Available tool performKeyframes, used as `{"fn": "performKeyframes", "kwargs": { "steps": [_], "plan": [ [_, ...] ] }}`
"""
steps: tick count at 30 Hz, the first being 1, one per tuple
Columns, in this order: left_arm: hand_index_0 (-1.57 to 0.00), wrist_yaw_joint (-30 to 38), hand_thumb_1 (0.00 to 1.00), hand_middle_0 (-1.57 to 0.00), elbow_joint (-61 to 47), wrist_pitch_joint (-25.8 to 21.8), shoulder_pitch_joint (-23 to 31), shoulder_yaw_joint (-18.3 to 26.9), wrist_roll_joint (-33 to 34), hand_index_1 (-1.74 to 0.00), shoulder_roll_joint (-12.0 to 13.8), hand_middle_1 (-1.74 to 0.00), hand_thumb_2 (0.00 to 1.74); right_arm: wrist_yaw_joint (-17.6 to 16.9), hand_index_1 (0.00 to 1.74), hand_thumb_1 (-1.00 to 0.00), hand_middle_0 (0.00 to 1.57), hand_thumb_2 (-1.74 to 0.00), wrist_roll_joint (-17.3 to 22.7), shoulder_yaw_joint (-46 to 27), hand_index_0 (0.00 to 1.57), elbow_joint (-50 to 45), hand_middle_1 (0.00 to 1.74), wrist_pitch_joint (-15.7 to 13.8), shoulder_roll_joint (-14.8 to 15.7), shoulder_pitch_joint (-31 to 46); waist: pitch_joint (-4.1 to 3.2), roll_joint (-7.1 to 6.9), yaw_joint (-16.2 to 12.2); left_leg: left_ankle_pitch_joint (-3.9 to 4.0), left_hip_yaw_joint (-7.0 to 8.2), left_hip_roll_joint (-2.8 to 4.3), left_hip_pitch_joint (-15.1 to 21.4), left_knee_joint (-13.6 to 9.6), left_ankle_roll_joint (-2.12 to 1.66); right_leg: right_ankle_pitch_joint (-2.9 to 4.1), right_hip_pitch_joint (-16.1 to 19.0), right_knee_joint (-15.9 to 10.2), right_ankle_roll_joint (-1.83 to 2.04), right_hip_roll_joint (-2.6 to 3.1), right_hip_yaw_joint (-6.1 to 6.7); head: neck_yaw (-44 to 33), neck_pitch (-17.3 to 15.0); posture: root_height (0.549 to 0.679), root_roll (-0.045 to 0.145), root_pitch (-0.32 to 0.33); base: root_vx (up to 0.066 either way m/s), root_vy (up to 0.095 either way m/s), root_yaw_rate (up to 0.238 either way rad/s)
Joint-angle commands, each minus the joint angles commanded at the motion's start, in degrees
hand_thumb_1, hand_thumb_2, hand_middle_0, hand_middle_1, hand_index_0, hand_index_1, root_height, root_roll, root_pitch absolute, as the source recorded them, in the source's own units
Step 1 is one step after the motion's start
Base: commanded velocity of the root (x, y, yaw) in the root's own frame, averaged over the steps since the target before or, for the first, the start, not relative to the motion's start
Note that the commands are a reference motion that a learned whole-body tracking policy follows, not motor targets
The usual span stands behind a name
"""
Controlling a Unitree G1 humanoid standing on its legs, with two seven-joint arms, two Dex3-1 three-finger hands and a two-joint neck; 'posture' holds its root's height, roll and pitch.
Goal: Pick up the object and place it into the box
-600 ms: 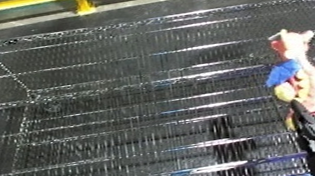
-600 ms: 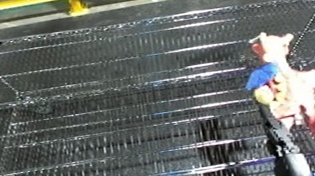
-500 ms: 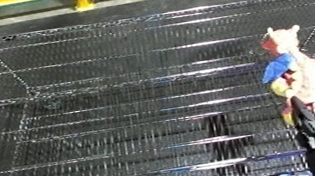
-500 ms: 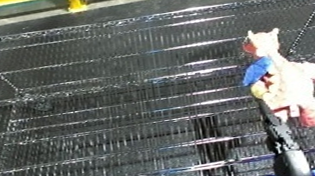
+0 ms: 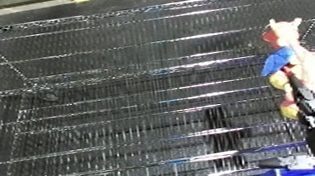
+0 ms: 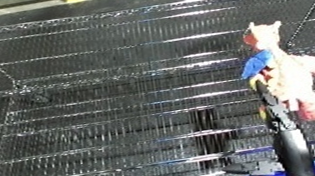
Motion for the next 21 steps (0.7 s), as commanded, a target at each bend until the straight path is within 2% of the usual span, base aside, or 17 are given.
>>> {"fn": "performKeyframes", "kwargs": {
  "steps": [5, 9, 13, 21],
  "plan": [
    [-1.57, 0.17, 1.00, -1.57, -0.43, -0.11, 0.57, -0.01, -1.08, -1.74, 0.92, -1.74, 1.74, -0.98, 0.00, 0.00, 0.00, 0.00, -1.24, -1.10, 0.00, 2.27, 0.00, 1.03, -4.93, -3.14, 0.28, -0.11, -0.03, 0.15, 0.16, 0.21, -0.27, 0.06, -0.17, 0.34, -0.84, 0.38, 0.04, 0.00, 0.25, 7.21, -0.31, 0.633, 0.042, -0.159, 0.009, -0.026, -0.025],
    [-1.57, -0.05, 1.00, -1.57, -1.01, -0.28, 1.56, -0.62, -2.18, -1.74, 1.87, -1.74, 1.74, -2.09, 0.00, 0.00, 0.00, 0.00, -1.54, -2.04, 0.00, 6.55, 0.00, 1.93, -10.50, -6.89, 0.65, 0.05, 0.22, 0.37, 0.01, 0.17, -0.86, 0.45, -0.27, 0.62, -1.83, 0.95, -0.01, -0.03, 0.51, 12.62, -0.79, 0.631, 0.043, -0.157, 0.004, -0.033, -0.025],
    [-1.57, -0.51, 1.00, -1.57, -1.37, -0.44, 2.02, -2.12, -3.00, -1.74, 2.62, -1.74, 1.74, -3.05, 0.00, 0.00, 0.00, 0.00, -0.93, -1.72, 0.00, 11.84, 0.00, 2.72, -15.85, -10.63, 0.93, 0.83, 0.37, 0.57, -0.10, 0.04, -1.29, 0.57, -0.38, 0.80, -2.61, 1.32, 0.03, -0.16, 0.64, 15.54, -1.04, 0.630, 0.045, -0.153, 0.013, -0.023, -0.009],
    [-1.57, -1.63, 1.00, -1.57, -1.48, -0.87, 1.68, -5.40, -3.68, -1.74, 4.03, -1.74, 1.74, -2.69, 0.00, 0.00, 0.00, 0.00, -0.85, 2.12, 0.00, 21.34, 0.00, 5.43, -22.66, -16.94, 1.33, 3.03, 0.55, 1.01, 0.19, -0.44, -1.88, -0.12, -0.47, 1.02, -4.51, 1.76, 0.29, -0.60, 1.04, 19.79, 2.65, 0.629, 0.051, -0.136, 0.022, -0.017, -0.016]
  ]
}}
